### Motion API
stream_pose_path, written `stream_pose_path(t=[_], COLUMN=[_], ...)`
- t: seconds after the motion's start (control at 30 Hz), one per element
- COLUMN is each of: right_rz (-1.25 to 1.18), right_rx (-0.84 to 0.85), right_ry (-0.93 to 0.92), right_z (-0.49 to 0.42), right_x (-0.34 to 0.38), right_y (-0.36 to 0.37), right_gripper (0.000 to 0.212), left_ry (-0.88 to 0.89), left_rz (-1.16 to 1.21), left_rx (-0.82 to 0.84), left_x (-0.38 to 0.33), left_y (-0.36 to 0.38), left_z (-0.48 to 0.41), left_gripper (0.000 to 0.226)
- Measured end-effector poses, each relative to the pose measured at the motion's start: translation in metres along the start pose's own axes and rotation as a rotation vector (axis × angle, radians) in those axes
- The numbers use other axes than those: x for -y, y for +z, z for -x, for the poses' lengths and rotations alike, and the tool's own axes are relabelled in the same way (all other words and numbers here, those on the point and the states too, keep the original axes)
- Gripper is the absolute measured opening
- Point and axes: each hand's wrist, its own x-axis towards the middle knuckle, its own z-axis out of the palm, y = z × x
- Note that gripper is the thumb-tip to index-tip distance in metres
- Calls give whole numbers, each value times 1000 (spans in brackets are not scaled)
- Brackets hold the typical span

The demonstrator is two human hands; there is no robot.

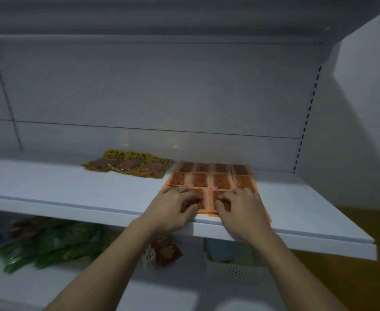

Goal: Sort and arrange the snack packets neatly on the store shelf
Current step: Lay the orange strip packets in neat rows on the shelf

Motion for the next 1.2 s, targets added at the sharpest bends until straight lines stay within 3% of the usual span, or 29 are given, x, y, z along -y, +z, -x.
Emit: stream_pose_path(t=[0.27,0.53,1.0,1.2], right_rz=[-103,-127,-229,-262], right_rx=[25,-22,144,133], right_ry=[24,-138,-534,-692], right_z=[2,-13,-72,-77], right_x=[-4,39,347,493], right_y=[-3,-13,4,13], right_gripper=[66,72,68,68], left_ry=[-82,-236,-605,-790], left_rz=[-5,-84,-271,-322], left_rx=[68,-86,-221,-304], left_x=[-3,35,205,279], left_y=[-1,-35,-171,-235], left_z=[8,38,203,299], left_gripper=[46,50,58,61])
